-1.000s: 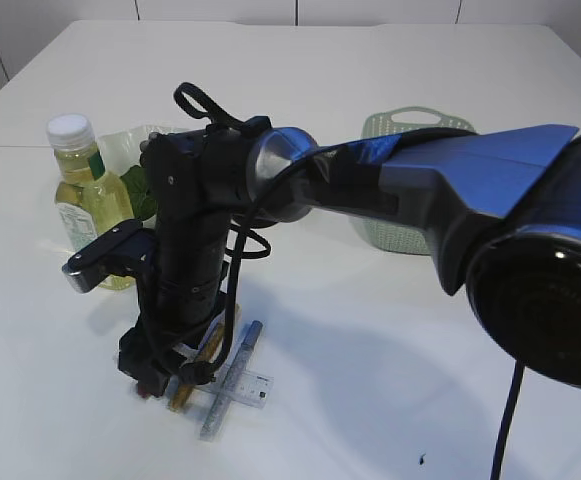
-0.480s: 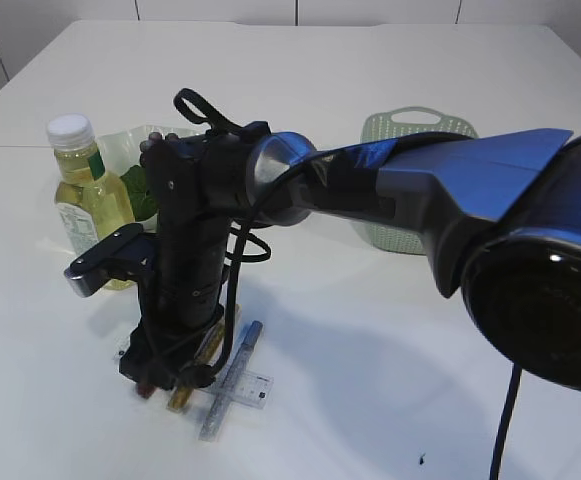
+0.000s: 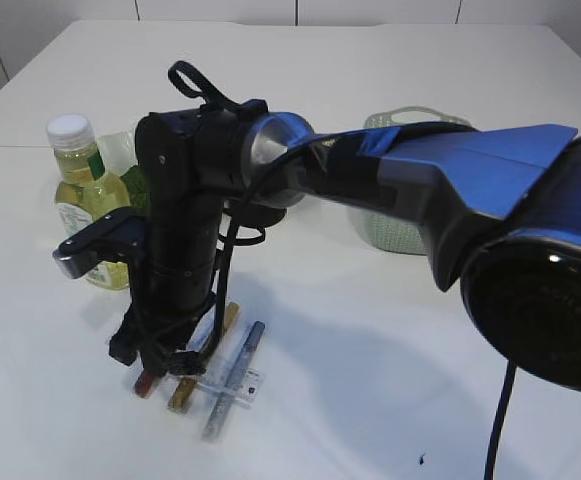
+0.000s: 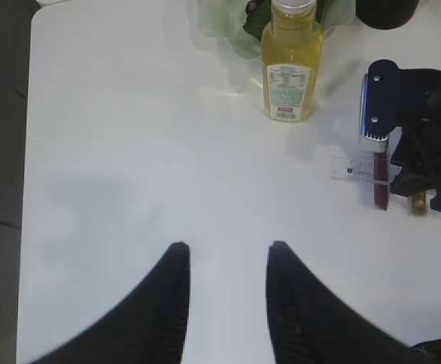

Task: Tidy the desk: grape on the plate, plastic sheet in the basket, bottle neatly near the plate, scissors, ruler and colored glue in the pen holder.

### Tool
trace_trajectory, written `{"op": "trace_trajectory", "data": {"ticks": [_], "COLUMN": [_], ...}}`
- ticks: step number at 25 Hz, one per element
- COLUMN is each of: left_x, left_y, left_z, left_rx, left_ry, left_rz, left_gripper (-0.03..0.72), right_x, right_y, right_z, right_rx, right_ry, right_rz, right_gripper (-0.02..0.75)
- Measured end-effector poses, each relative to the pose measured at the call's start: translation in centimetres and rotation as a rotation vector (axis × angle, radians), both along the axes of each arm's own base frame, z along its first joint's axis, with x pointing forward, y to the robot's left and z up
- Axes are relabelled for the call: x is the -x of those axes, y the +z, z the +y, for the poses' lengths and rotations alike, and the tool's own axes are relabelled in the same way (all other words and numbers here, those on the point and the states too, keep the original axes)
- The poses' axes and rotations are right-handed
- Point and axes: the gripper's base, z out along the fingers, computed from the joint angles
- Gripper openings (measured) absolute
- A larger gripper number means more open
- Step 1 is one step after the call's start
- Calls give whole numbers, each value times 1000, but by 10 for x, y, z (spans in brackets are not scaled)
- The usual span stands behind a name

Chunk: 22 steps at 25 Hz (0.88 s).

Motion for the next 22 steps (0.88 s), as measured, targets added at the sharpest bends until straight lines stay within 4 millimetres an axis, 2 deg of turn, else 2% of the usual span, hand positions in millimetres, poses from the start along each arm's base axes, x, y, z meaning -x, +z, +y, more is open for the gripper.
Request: {"op": "trace_trajectory", "data": {"ticks": [5, 22], "left_x": [0, 0], "left_y": [0, 0], "left_z": [0, 0], "left_rx": [0, -1], "left_ry": [0, -1], "left_rz": [0, 0], "left_gripper": [253, 253], "right_x": [-1, -6], "right_y": [9, 7], "right_z": [1, -5], "right_rx": [-1, 79], "right_ry": [3, -146], "right_rz": [3, -18], "right_gripper": [290, 288]}}
